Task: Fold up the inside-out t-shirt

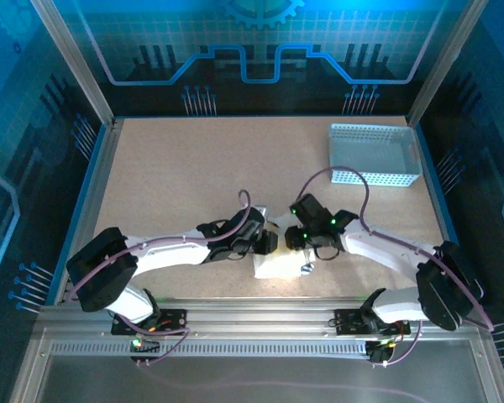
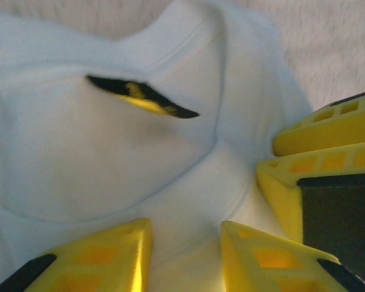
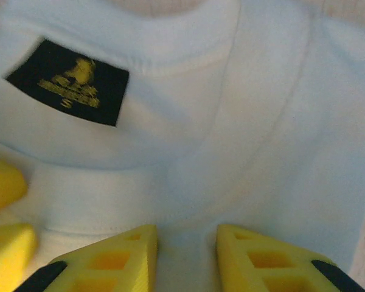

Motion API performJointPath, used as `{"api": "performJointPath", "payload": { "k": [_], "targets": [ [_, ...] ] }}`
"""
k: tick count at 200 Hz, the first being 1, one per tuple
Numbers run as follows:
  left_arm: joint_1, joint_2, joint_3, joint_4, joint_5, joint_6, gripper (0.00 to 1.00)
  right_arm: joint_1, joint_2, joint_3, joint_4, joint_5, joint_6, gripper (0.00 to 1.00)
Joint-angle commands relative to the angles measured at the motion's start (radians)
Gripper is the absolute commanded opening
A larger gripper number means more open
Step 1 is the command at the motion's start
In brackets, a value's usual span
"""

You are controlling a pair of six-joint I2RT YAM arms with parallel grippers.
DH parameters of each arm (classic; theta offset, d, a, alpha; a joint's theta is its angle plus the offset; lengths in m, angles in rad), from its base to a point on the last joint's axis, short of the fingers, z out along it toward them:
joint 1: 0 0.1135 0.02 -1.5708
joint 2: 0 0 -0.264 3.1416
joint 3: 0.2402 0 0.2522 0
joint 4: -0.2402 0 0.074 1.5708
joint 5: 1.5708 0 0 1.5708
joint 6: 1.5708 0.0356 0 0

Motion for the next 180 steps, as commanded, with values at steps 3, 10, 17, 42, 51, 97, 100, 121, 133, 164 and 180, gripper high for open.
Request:
{"api": "performJointPath", "payload": {
  "k": [3,10,17,42,51,97,100,121,133,164,180],
  "targets": [
    [-0.049,-0.024,-0.061,-0.074,0.010,-0.064,0.36,0.066,-0.076,-0.086,-0.096,0.068,0.111,0.31],
    [-0.063,-0.021,-0.074,-0.073,0.007,-0.081,0.36,0.083,-0.093,-0.114,-0.095,0.075,0.136,0.31],
    [-0.075,-0.018,-0.088,-0.060,0.008,-0.096,0.36,0.101,-0.105,-0.143,-0.080,0.077,0.156,0.31],
    [-0.084,0.007,-0.140,-0.003,0.020,-0.156,0.39,0.139,-0.106,-0.201,-0.060,0.107,0.211,0.32],
    [-0.084,0.013,-0.156,0.017,0.024,-0.170,0.40,0.140,-0.113,-0.213,-0.055,0.117,0.216,0.34],
    [-0.113,-0.109,-0.055,-0.141,-0.064,-0.093,0.50,0.140,-0.302,-0.098,-0.167,0.165,0.103,0.46],
    [-0.117,-0.120,-0.043,-0.162,-0.078,-0.083,0.50,0.140,-0.316,-0.089,-0.179,0.165,0.099,0.46],
    [-0.149,-0.171,0.015,-0.245,-0.141,-0.051,0.52,0.141,-0.395,-0.058,-0.252,0.159,0.098,0.46],
    [-0.159,-0.180,0.014,-0.237,-0.138,-0.052,0.52,0.145,-0.403,-0.062,-0.274,0.134,0.106,0.44],
    [-0.183,-0.103,0.008,-0.194,-0.095,-0.089,0.51,0.197,-0.346,-0.107,-0.330,0.166,0.216,0.43],
    [-0.187,-0.049,-0.008,-0.149,-0.054,-0.125,0.51,0.204,-0.319,-0.157,-0.339,0.166,0.289,0.45]
  ]
}}
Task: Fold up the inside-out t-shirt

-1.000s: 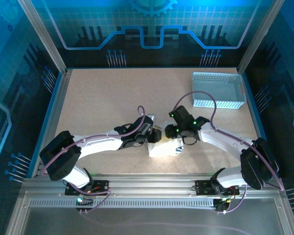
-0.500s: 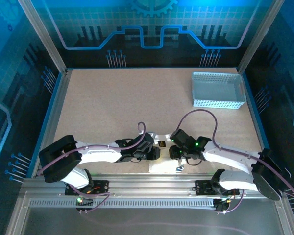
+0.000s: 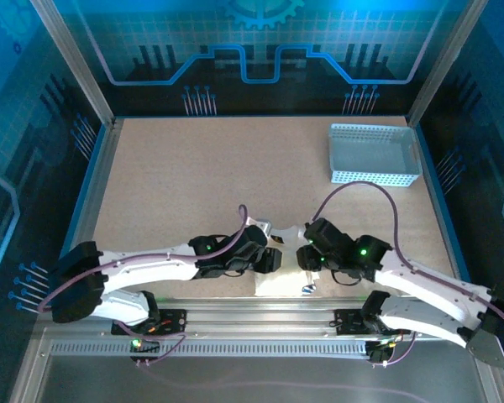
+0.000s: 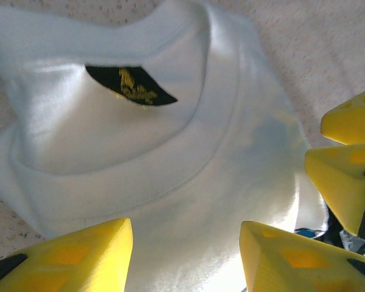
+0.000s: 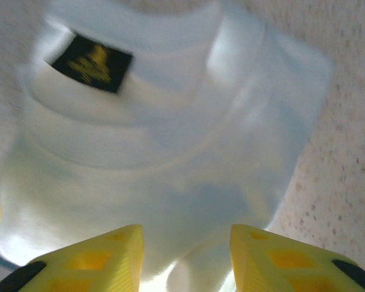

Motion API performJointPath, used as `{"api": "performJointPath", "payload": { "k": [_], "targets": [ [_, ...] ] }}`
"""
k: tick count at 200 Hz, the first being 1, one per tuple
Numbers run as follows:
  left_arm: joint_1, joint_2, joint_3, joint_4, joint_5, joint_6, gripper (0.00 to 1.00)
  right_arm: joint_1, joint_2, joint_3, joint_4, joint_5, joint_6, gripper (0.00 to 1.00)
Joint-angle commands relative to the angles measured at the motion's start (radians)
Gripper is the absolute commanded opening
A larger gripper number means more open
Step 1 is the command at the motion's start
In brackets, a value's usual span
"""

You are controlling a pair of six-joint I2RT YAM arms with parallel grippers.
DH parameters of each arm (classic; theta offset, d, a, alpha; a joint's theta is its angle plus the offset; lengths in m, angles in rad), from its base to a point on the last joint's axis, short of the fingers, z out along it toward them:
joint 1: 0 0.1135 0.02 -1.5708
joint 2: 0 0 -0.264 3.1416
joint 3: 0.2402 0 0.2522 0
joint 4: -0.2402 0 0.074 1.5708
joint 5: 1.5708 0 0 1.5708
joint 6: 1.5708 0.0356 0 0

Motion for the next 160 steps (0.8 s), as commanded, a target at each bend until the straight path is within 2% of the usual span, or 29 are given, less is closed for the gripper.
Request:
{"api": "performJointPath", "payload": {
  "k": [1,46,67,87,103,126,146,160],
  "targets": [
    [-0.015,0.079,-0.017,0.004,0.040,-0.044,0.51,0.021,0.036,-0.072,-0.100,0.026,0.123,0.45],
    [-0.002,0.165,-0.046,0.012,0.030,-0.078,0.52,0.018,0.124,-0.198,0.070,-0.023,0.167,0.38],
    [0.009,0.160,-0.054,0.002,0.013,-0.072,0.53,0.013,0.153,-0.216,0.147,-0.040,0.153,0.38],
    [0.041,0.161,-0.064,0.000,0.005,-0.056,0.53,-0.004,0.160,-0.251,0.262,-0.086,0.148,0.40],
    [0.080,0.161,-0.089,0.028,0.011,-0.047,0.53,-0.018,0.180,-0.264,0.350,-0.100,0.141,0.36],
    [0.097,0.152,-0.082,0.019,0.009,-0.012,0.53,-0.019,0.234,-0.206,0.323,-0.072,0.135,0.31],
    [0.090,0.149,-0.035,-0.056,-0.004,0.032,0.55,-0.013,0.227,-0.211,0.307,-0.035,0.147,0.38],
    [0.094,0.125,-0.028,-0.104,-0.056,0.034,0.58,-0.032,0.245,-0.229,0.380,-0.090,0.122,0.39]
  ]
}}
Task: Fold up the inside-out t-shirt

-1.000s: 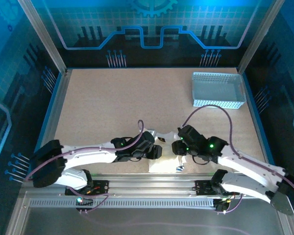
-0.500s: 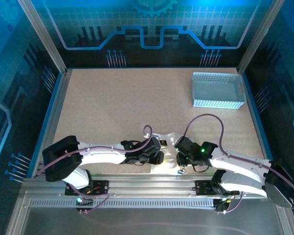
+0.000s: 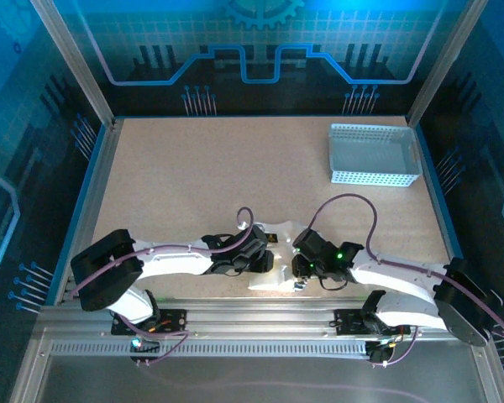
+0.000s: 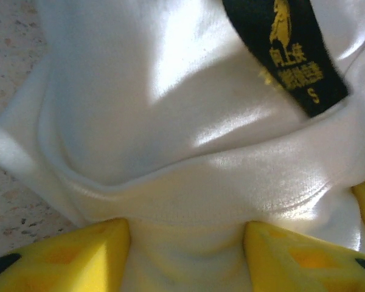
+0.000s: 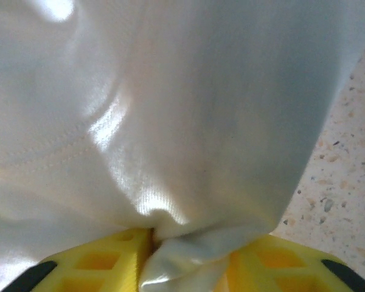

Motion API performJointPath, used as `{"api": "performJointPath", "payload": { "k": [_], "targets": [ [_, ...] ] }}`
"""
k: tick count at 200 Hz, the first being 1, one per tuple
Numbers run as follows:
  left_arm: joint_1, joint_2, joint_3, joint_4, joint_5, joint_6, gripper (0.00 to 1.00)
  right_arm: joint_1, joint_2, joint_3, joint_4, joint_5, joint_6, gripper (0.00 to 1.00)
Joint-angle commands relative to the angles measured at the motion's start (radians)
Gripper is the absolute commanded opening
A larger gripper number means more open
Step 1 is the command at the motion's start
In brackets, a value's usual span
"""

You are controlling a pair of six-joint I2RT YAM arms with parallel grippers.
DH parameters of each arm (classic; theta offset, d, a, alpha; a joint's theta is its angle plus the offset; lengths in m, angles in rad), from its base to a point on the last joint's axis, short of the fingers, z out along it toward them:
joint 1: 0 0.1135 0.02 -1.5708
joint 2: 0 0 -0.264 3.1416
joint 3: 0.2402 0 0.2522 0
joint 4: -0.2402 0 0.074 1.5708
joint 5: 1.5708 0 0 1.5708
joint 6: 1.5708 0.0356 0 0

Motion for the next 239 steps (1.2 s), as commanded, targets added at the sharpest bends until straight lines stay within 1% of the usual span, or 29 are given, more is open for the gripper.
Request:
{"api": "performJointPath", "payload": {
  "k": [1,12,29,47,57,65,85,104,131,162,175,195,205,239],
  "targets": [
    [0.004,-0.025,0.022,-0.136,-0.074,0.046,0.58,-0.015,0.047,-0.047,0.058,-0.040,-0.013,0.40],
    [0.003,-0.043,0.052,-0.198,-0.118,0.054,0.60,-0.013,0.065,-0.010,0.040,-0.055,-0.041,0.43],
    [-0.012,-0.063,0.129,-0.324,-0.193,0.051,0.60,-0.005,0.046,0.073,-0.116,0.027,-0.064,0.51],
    [-0.069,-0.078,0.213,-0.436,-0.293,0.037,0.62,-0.018,-0.059,0.097,-0.255,0.102,-0.076,0.56],
    [-0.104,-0.071,0.263,-0.491,-0.344,0.027,0.64,-0.029,-0.139,0.089,-0.294,0.109,-0.084,0.59],
    [-0.123,-0.058,0.300,-0.519,-0.360,0.018,0.64,-0.044,-0.212,0.079,-0.315,0.103,-0.094,0.61],
    [-0.163,0.004,0.374,-0.530,-0.338,0.005,0.65,-0.101,-0.367,0.073,-0.377,0.089,-0.099,0.65],
    [-0.183,0.095,0.442,-0.542,-0.300,-0.027,0.67,-0.183,-0.449,0.090,-0.441,0.085,-0.124,0.67],
    [-0.189,0.200,0.504,-0.523,-0.244,-0.049,0.69,-0.276,-0.471,0.094,-0.467,0.065,-0.147,0.71],
    [-0.190,0.345,0.599,-0.550,-0.160,-0.048,0.69,-0.325,-0.480,0.050,-0.411,0.006,-0.141,0.73],
    [-0.191,0.402,0.623,-0.565,-0.128,-0.040,0.72,-0.331,-0.468,0.039,-0.385,-0.012,-0.141,0.74],
    [-0.179,0.480,0.657,-0.626,-0.139,-0.018,0.78,-0.330,-0.450,0.036,-0.359,-0.021,-0.140,0.75],
    [-0.161,0.501,0.656,-0.659,-0.165,-0.015,0.79,-0.331,-0.448,0.037,-0.349,-0.022,-0.142,0.75],
    [-0.072,0.449,0.532,-0.628,-0.228,0.031,0.81,-0.334,-0.448,0.043,-0.318,-0.019,-0.148,0.76]
  ]
}}
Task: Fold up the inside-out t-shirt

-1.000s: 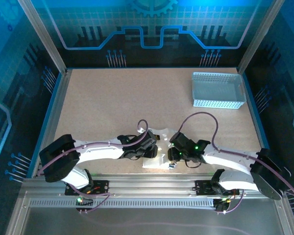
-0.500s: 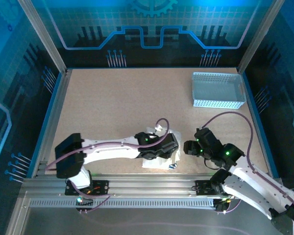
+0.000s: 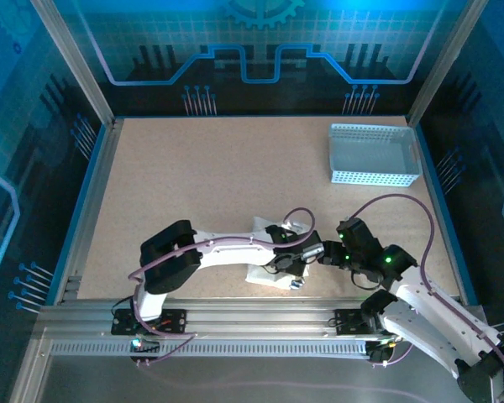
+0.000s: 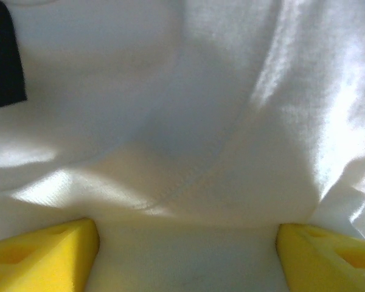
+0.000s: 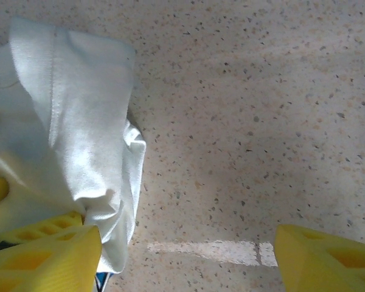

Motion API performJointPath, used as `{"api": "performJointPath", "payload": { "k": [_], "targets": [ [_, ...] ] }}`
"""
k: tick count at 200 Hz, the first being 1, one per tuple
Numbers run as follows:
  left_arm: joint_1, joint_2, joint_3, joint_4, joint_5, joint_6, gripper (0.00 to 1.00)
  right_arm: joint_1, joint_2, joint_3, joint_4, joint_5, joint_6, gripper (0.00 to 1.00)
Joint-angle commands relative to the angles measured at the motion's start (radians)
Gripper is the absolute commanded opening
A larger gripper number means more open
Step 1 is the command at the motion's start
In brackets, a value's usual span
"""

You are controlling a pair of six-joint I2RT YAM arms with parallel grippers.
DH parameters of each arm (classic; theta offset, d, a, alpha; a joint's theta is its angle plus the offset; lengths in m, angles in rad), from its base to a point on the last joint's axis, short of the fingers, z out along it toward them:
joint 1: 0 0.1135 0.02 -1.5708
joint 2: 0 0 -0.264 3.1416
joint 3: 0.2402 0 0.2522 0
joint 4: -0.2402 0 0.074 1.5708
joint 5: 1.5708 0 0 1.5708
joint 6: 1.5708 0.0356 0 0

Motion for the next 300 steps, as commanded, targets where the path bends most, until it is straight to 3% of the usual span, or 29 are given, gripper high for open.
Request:
{"api": "performJointPath", "payload": {
  "k": [1,44,62,82,99,174,217,249,272,300],
  "targets": [
    [0.081,0.016,-0.112,-0.067,-0.025,0.052,0.81,-0.014,-0.003,-0.001,0.037,-0.011,-0.012,0.76],
    [0.265,-0.049,-0.233,0.007,-0.062,0.179,0.82,-0.019,0.020,0.019,0.070,-0.007,-0.030,0.77],
    [0.346,-0.037,-0.222,-0.013,-0.143,0.226,0.87,-0.020,0.022,0.026,0.072,-0.003,-0.035,0.78],
    [0.510,-0.044,-0.239,0.072,-0.067,0.262,0.86,-0.022,0.022,0.030,0.074,-0.004,-0.038,0.78],
    [0.610,-0.028,-0.170,0.065,-0.095,0.312,0.87,-0.022,0.019,0.036,0.064,-0.004,-0.040,0.78],
    [0.974,0.095,0.125,0.023,0.010,0.498,0.88,-0.047,-0.040,0.033,0.026,-0.010,-0.055,0.80],
    [0.988,-0.083,0.131,-0.053,0.029,0.364,0.99,-0.054,-0.037,0.032,0.035,-0.015,-0.057,0.80],
    [0.938,-0.187,-0.029,0.043,0.118,0.226,0.99,-0.054,-0.019,0.027,0.065,-0.031,-0.053,0.80],
    [0.872,-0.183,-0.089,0.075,0.109,0.166,0.99,-0.055,-0.005,0.024,0.070,-0.039,-0.059,0.80],
    [0.920,-0.117,-0.134,0.144,0.148,0.137,0.93,-0.057,-0.009,0.021,0.069,-0.046,-0.062,0.81]
  ]
}}
